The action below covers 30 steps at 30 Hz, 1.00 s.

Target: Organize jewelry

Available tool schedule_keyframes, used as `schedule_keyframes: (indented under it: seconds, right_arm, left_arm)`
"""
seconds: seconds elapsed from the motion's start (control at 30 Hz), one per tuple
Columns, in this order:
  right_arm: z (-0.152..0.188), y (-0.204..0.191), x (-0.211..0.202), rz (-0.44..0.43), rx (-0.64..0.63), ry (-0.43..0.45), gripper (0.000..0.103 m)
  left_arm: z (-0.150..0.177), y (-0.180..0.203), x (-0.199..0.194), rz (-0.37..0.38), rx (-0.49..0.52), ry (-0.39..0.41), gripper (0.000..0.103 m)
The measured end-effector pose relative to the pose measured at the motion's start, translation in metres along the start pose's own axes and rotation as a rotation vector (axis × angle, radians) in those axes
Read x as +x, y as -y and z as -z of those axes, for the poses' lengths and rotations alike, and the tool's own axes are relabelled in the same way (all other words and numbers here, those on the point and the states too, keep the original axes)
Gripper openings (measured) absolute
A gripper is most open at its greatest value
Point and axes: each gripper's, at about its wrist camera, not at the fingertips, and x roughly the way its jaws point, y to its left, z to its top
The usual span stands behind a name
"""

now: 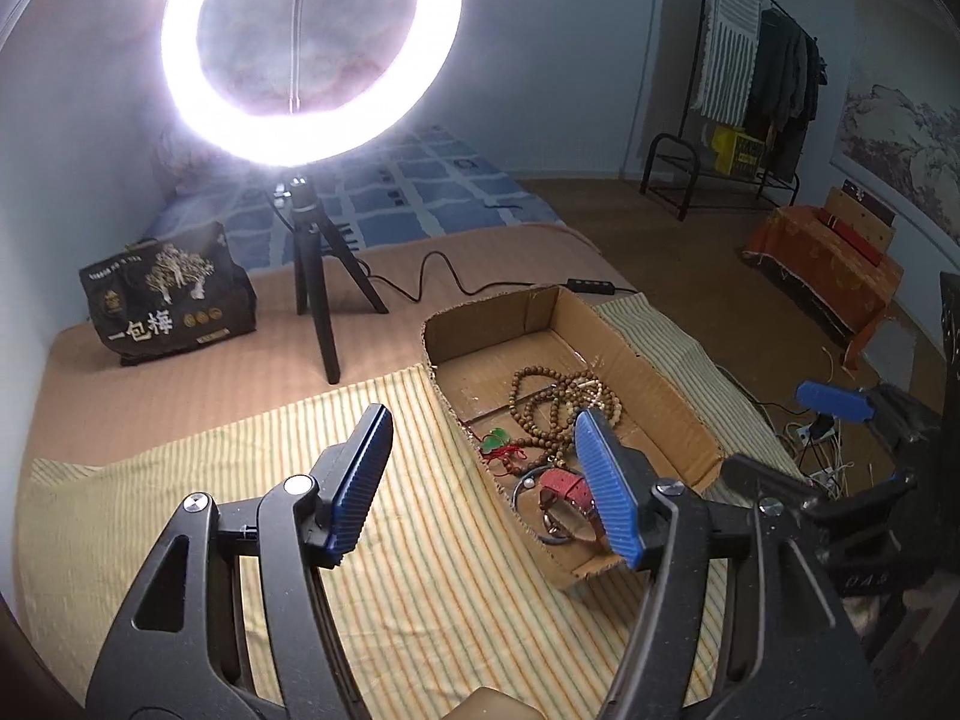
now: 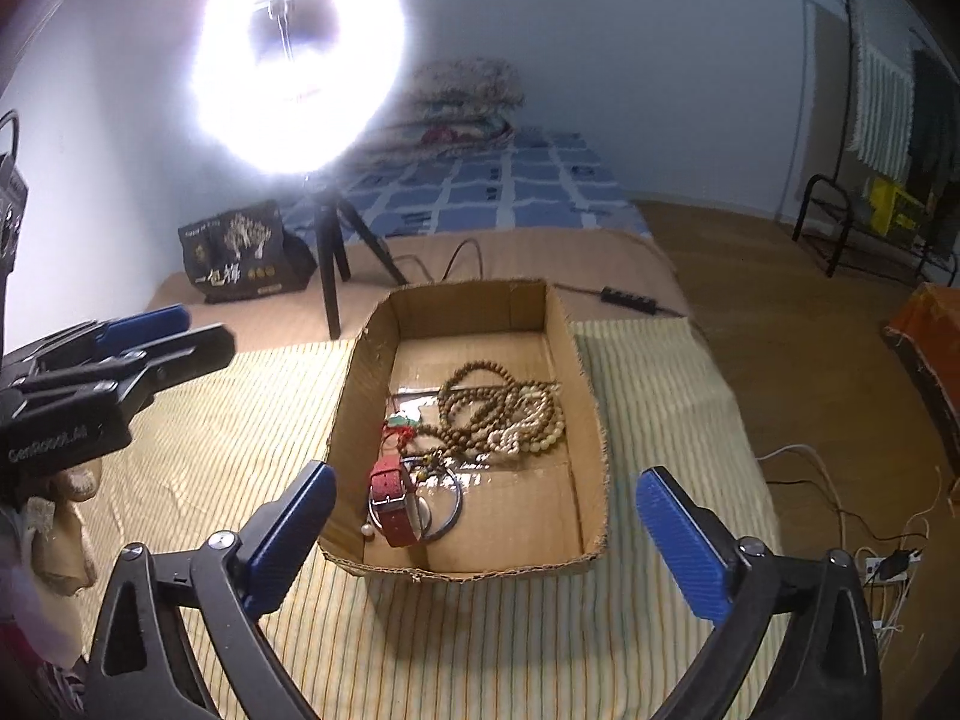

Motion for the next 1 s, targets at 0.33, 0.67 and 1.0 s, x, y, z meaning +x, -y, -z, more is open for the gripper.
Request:
schedule_keyframes:
  seconds: [0.33, 0.67, 1.0]
  right_arm:
    - [0.002, -0.006, -0.040, 0.086, -0.012, 0.077, 0.103]
    - [0.007, -0.015, -0.065, 0.120, -0.026, 0.122, 0.103]
    - [0.013, -0.016, -0.079, 0.107, -0.009, 0.159, 0.103]
  left_arm:
    - [0.017, -0.002, -0.046, -0.006, 0.011, 0.047, 0.080]
    - [0.032, 0.009, -0.078, -0.001, 0.044, 0.080, 0.082]
    - [0.041, 0.021, -0.093, -0.021, 0.069, 0.094, 0.097]
